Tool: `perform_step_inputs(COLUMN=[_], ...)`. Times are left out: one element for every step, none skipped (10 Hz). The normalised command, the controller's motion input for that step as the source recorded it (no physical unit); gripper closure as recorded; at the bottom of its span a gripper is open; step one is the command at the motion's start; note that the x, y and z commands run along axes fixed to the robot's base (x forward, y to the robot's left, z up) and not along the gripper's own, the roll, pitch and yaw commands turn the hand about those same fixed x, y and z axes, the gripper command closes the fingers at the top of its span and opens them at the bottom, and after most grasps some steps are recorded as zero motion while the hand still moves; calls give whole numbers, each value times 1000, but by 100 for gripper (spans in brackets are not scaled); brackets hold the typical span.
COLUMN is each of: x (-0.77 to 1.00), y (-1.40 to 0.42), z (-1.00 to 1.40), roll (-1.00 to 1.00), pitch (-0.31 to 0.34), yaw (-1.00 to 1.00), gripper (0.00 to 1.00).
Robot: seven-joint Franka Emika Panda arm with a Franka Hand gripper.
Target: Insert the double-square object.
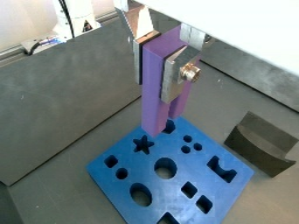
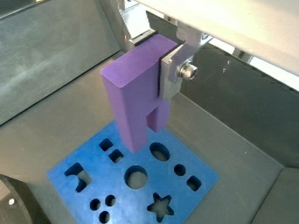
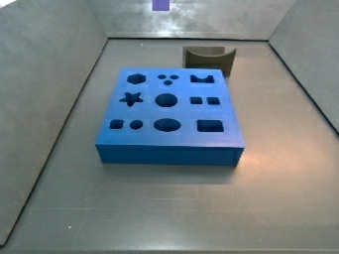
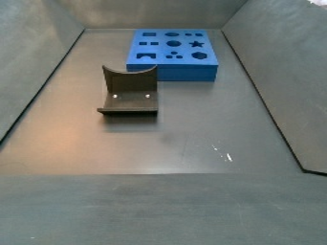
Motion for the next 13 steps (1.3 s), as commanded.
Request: perform_step_inputs(x=[-443,0,0,0,114,220,343,506,463,257,166,97,103], y=[0,0,0,0,11,69,86,131,129,83,51,26,23], z=[-77,-334,-423,-437,-603,-606,-491,-349,-406,-523,-529,-511,-503], roll=[0,0,1,0,0,-37,-89,-163,-131,-46,-26,-3,-6], pitch=[-134,-91,-20,-19,0,0,0,0,0,0,0,0,0], yaw=[-269,-1000,-1000,-1000,-1000,-974,-880,-743,-777,-940,-1000,-1000,-1000], gripper=[100,100,100,100,100,100,100,100,100,100,100,100,100])
